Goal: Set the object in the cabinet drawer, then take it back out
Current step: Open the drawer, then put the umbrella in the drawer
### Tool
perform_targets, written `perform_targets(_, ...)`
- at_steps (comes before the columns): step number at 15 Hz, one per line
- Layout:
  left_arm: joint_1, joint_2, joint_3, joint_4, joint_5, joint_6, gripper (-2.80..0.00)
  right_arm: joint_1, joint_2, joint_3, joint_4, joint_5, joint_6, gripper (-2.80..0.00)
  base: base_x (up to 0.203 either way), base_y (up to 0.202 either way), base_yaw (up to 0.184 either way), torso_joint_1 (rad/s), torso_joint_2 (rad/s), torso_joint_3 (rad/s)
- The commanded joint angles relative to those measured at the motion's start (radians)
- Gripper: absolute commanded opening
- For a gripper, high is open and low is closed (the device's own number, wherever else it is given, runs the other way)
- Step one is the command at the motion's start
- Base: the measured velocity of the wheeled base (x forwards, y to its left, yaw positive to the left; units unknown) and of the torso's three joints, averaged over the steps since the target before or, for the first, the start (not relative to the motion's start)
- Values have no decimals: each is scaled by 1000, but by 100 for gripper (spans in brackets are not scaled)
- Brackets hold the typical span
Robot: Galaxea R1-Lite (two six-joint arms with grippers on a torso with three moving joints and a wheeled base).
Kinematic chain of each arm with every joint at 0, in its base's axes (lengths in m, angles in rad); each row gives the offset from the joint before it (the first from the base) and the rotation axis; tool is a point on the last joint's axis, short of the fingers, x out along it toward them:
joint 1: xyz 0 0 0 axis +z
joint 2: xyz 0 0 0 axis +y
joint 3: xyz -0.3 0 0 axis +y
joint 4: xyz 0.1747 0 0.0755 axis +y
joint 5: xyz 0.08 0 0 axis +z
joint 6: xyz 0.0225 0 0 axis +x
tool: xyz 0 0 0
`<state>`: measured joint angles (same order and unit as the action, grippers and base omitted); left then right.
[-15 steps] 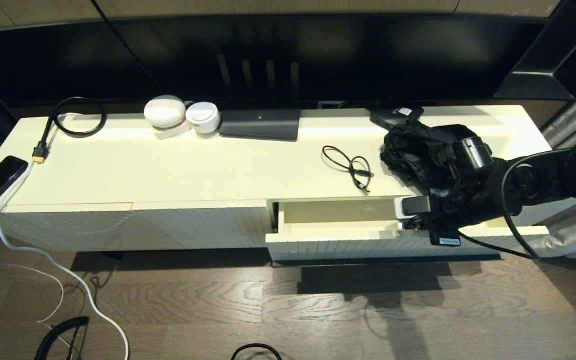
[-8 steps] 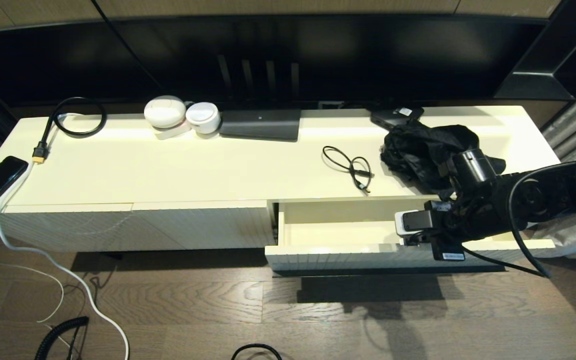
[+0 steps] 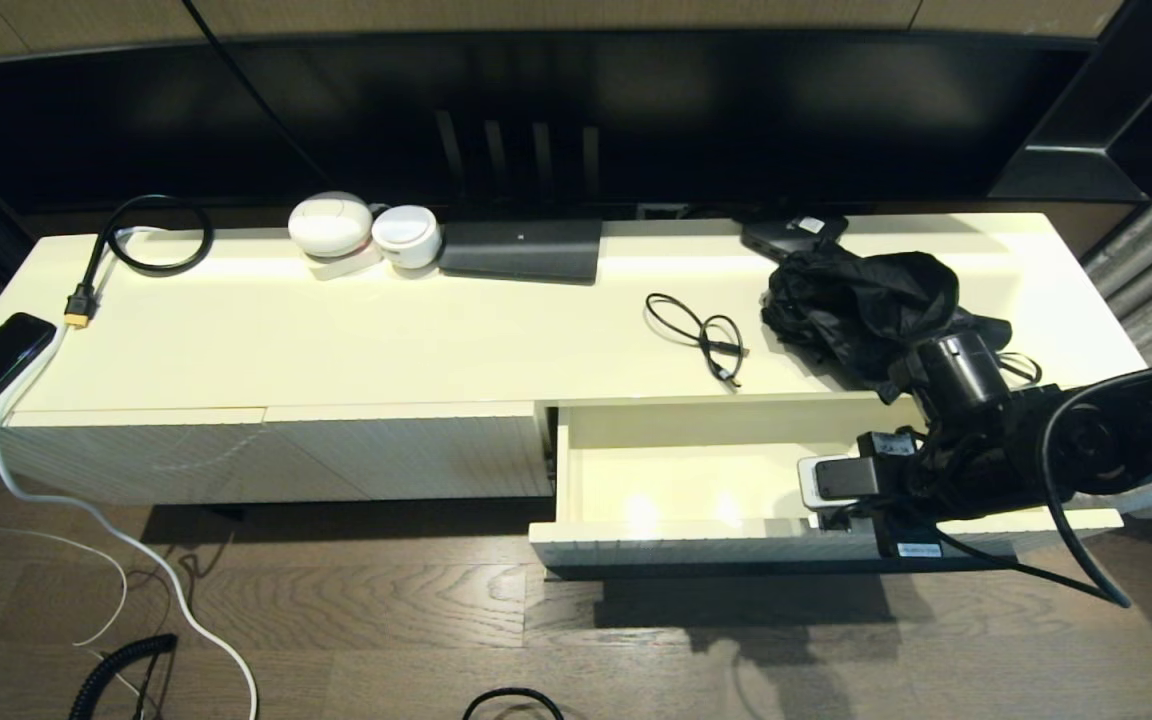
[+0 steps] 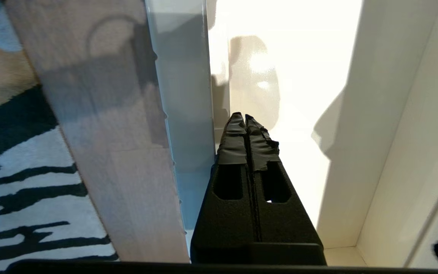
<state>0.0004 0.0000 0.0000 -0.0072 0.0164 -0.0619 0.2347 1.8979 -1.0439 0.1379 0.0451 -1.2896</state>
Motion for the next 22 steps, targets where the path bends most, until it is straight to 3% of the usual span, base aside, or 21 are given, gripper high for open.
perform_targets(1, 1, 0, 0, 0, 0, -1, -280, 1, -19, 40, -2, -1, -7, -280, 0, 0, 0, 0, 0, 0)
perform_targets(7, 0, 0, 0, 0, 0, -1, -280, 3, -70, 136, -21, -1, 34, -280, 0, 0, 0, 0, 0, 0)
perform_targets(13, 0, 0, 0, 0, 0, -1, -280, 3, -102, 117, -90, -16, 37, -280, 0, 0, 0, 0, 0, 0)
perform_targets(17, 0, 0, 0, 0, 0, -1, -280, 12, -174, 62, -90, -26, 96, -280, 0, 0, 0, 0, 0, 0)
perform_targets(20, 1, 0, 0, 0, 0, -1, -280, 11, -269, 35, -80, -49, 87, -280, 0, 0, 0, 0, 0, 0)
perform_targets(22, 0, 0, 0, 0, 0, -1, -280, -10, -320, -21, -74, -59, 23, -280, 0, 0, 0, 0, 0, 0)
